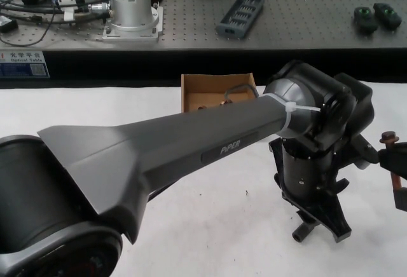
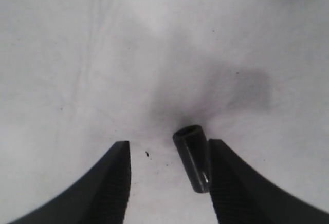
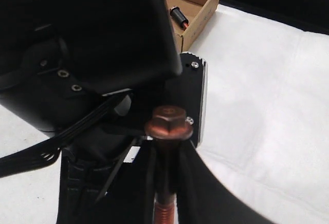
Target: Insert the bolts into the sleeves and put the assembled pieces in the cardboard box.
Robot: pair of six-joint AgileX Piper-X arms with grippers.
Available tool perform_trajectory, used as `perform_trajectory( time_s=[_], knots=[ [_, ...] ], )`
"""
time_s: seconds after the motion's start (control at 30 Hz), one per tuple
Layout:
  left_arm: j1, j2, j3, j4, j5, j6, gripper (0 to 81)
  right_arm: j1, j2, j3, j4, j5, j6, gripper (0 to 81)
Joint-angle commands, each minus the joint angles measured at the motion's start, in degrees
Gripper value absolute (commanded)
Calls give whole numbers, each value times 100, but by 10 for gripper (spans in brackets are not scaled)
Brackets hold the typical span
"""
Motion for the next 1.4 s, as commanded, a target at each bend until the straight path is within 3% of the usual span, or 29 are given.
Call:
perform_trajectory(
  time_s=[0.0, 0.5, 1.2, 1.37],
  knots=[
    [-38, -11, -86, 14, 161, -325, 348, -25, -74, -79, -1, 11, -15, 43],
    [-82, -11, -76, 202, -73, -780, 348, -25, -74, -79, -1, 11, -15, 43],
    [-108, 267, -76, -23, 318, -1097, 348, -25, -89, -79, 41, 11, 2, 43],
    [-106, 267, -76, -24, 318, -1110, 279, -25, -89, -79, 41, 11, 2, 43]
  ],
)
